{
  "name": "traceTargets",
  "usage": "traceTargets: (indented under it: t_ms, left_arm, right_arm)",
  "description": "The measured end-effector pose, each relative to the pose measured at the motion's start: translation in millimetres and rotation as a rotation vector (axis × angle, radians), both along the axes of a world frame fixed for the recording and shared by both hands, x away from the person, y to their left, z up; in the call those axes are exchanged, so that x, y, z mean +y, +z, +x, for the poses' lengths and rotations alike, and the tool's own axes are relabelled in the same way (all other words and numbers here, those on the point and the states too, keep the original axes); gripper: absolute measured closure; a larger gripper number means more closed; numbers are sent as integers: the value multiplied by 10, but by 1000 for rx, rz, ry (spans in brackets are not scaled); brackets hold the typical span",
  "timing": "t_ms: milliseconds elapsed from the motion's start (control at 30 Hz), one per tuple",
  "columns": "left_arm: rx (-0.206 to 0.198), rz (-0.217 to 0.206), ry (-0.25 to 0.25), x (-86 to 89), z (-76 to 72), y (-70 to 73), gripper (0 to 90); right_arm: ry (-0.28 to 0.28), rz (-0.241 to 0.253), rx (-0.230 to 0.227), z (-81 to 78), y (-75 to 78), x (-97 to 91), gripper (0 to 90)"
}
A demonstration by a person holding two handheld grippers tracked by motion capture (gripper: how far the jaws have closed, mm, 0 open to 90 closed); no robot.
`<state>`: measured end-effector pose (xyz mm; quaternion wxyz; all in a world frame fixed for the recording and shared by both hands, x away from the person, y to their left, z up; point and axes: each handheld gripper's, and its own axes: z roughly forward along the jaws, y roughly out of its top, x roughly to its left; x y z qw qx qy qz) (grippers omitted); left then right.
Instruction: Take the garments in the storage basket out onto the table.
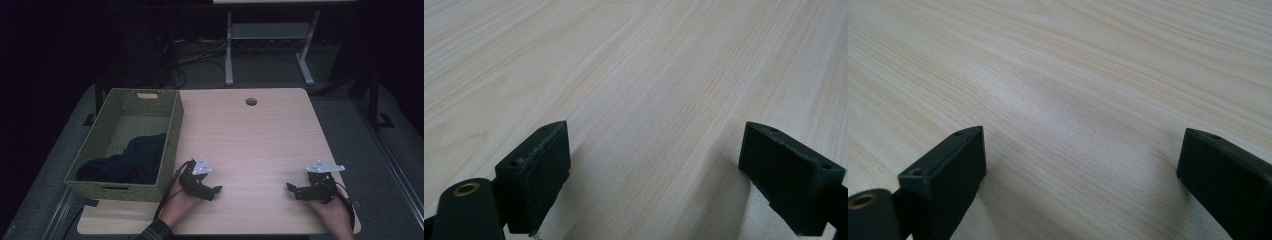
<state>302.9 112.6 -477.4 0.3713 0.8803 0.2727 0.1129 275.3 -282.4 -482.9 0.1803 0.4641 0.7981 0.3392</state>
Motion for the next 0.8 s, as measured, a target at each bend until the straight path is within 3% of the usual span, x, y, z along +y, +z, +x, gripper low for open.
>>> traceTargets:
  t_ms: [800]
  left_arm:
    - [12, 19, -12, 1, 25, 26, 132]
  right_arm:
    - [0, 0, 0, 1, 0, 0, 52]
